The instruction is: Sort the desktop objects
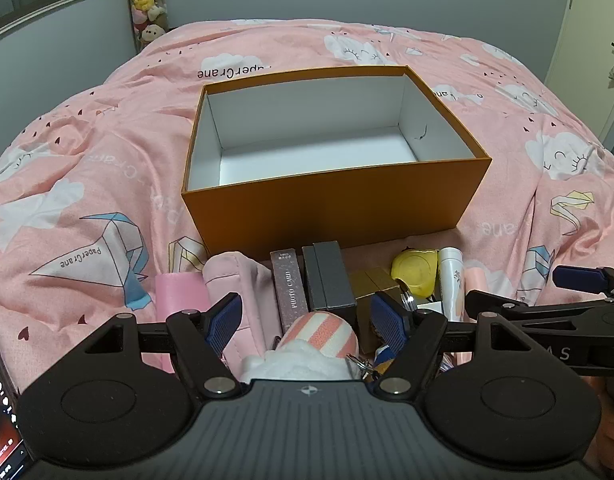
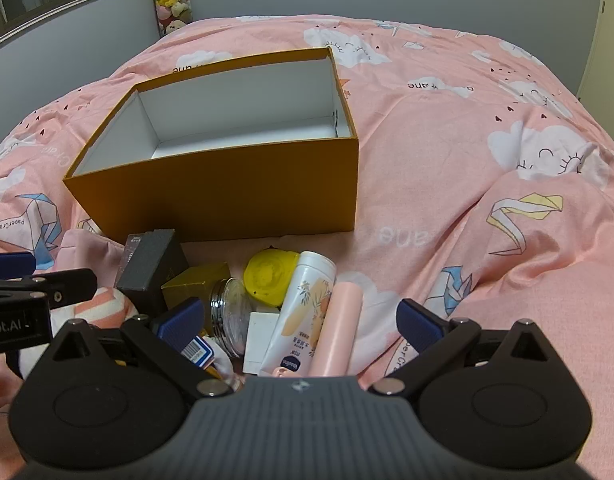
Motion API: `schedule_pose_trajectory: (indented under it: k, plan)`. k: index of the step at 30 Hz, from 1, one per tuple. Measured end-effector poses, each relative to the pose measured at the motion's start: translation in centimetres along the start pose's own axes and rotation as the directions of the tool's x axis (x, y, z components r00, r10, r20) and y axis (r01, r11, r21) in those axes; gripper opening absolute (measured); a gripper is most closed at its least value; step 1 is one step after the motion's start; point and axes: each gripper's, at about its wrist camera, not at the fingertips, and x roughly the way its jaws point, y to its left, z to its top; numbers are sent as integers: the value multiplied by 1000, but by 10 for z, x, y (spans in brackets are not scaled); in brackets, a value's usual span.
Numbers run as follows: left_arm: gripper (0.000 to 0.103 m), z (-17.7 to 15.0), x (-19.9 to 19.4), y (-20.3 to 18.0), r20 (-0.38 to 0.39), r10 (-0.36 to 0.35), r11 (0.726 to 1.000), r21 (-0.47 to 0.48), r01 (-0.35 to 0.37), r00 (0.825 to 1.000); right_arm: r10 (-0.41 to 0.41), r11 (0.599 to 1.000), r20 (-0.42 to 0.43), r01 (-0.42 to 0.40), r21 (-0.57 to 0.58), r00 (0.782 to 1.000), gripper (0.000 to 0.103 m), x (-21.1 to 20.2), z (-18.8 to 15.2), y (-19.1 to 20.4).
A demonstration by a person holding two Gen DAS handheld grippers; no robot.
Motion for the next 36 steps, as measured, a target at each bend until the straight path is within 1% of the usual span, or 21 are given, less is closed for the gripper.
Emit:
schedule_pose_trajectory:
  k: [18, 20, 22, 23, 25, 26, 28, 30, 32, 33, 34, 36]
  plan:
    - [84, 0, 0, -1, -9, -15, 1000, -6, 15, 1000, 8, 1000, -3, -8, -1, 1000, 101, 0, 0, 2]
    - [84, 2, 0, 1, -14, -26, 1000, -9, 26, 1000, 12, 1000, -6, -12, -2, 1000, 99, 0, 1, 2]
    - [84, 3, 0, 3, -20, -36, 999, -12, 36, 999, 18, 1000, -10, -18, -5, 1000, 93, 0, 2, 2]
    - [84, 4, -1, 5, -23, -41, 999, -14, 41, 999, 22, 1000, -18, -22, -8, 1000, 92, 1, 3, 2]
    - [84, 6, -2, 9, -30, -53, 998, -20, 53, 998, 34, 999, -27, -35, -8, 999, 86, 2, 4, 1]
    - [83, 7, -3, 12, -32, -62, 998, -22, 61, 998, 40, 999, -31, -40, -8, 999, 85, 2, 5, 0]
    - [78, 9, -6, 17, -35, -77, 997, -26, 76, 996, 55, 998, -42, -56, -7, 998, 77, 3, 7, -1]
    - [72, 12, -7, 23, -46, -96, 995, -33, 94, 994, 85, 996, -57, -85, 0, 995, 72, 4, 11, -3]
    - [60, 14, -5, 30, -69, -124, 991, -51, 121, 990, 111, 994, -74, -110, 14, 991, 66, 6, 14, -6]
    - [57, 14, -4, 31, -81, -134, 990, -56, 129, 988, 127, 992, -90, -125, 24, 988, 62, 8, 17, -7]
    - [51, 15, -3, 32, -91, -140, 989, -59, 135, 986, 139, 990, -101, -136, 31, 985, 57, 10, 18, -7]
    - [44, 16, 0, 34, -105, -137, 990, -55, 132, 985, 172, 985, -123, -168, 44, 977, 52, 13, 23, -8]
